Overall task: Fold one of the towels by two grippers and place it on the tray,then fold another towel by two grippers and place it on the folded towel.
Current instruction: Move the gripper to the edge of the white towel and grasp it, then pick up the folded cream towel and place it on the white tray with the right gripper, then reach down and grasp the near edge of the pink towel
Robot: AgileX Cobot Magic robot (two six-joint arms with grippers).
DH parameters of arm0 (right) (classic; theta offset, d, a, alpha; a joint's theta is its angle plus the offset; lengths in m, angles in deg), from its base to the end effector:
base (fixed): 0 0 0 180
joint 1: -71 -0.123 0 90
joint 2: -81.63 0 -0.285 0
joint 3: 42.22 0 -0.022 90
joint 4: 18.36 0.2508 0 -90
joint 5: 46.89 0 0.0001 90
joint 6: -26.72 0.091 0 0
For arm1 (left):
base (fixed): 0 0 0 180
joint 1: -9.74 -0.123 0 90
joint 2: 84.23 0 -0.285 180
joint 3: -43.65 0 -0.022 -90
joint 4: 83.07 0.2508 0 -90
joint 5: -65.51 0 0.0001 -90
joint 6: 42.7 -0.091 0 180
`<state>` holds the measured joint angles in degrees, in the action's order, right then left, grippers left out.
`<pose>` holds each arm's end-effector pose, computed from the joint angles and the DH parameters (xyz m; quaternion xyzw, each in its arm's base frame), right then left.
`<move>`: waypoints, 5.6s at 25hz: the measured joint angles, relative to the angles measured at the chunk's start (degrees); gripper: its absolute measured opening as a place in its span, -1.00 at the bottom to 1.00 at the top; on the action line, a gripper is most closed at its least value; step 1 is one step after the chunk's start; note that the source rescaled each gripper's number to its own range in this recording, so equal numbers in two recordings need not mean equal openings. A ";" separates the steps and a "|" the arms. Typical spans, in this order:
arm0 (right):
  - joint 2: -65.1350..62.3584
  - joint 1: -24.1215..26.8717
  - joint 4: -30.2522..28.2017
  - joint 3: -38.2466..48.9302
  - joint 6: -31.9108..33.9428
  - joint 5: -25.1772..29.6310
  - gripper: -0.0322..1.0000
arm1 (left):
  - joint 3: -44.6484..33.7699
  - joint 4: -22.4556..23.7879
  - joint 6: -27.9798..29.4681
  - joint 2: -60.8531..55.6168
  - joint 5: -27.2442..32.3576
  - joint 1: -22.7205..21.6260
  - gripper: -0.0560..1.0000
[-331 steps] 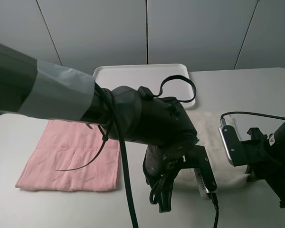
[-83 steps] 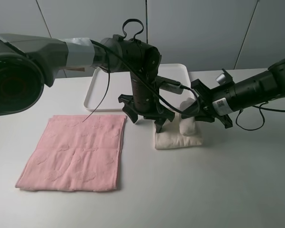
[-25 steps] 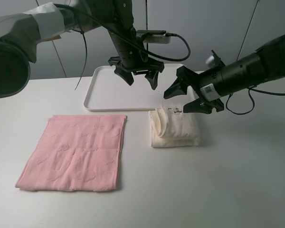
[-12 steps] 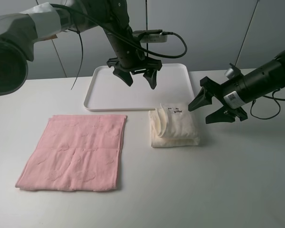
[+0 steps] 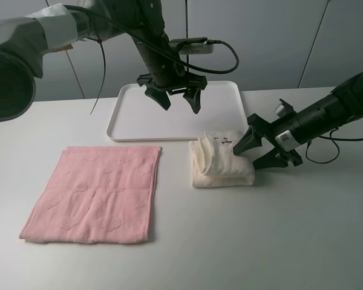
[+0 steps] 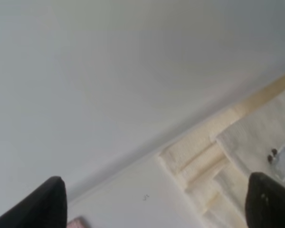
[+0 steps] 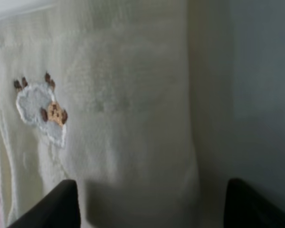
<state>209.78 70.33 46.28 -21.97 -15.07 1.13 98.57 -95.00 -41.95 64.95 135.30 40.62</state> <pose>0.3326 0.0651 0.0781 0.0800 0.9284 0.3629 0.0072 0.4385 -0.2828 0.1866 0.2347 0.9568 -0.1353 0.1051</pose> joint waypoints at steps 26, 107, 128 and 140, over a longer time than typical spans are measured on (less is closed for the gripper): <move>-1.93 -5.95 2.31 -0.29 -8.14 -0.06 -0.76 | -0.10 -9.33 -8.90 -2.47 0.00 -1.49 0.94; 9.09 -11.98 -37.63 -69.95 22.97 21.11 0.66 | -48.70 -11.98 -29.21 -41.04 -6.24 -21.65 0.94; -4.44 -40.15 -50.07 -31.88 8.63 13.70 0.66 | -75.42 7.91 -67.15 -50.45 -12.62 -21.68 0.94; -4.44 -54.82 -56.41 -31.77 4.89 13.40 0.99 | -87.25 12.97 -75.11 -50.45 -18.65 -21.68 0.96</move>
<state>205.34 15.51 -10.14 -53.74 -10.17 14.53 11.32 -82.03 -117.06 14.49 116.66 18.94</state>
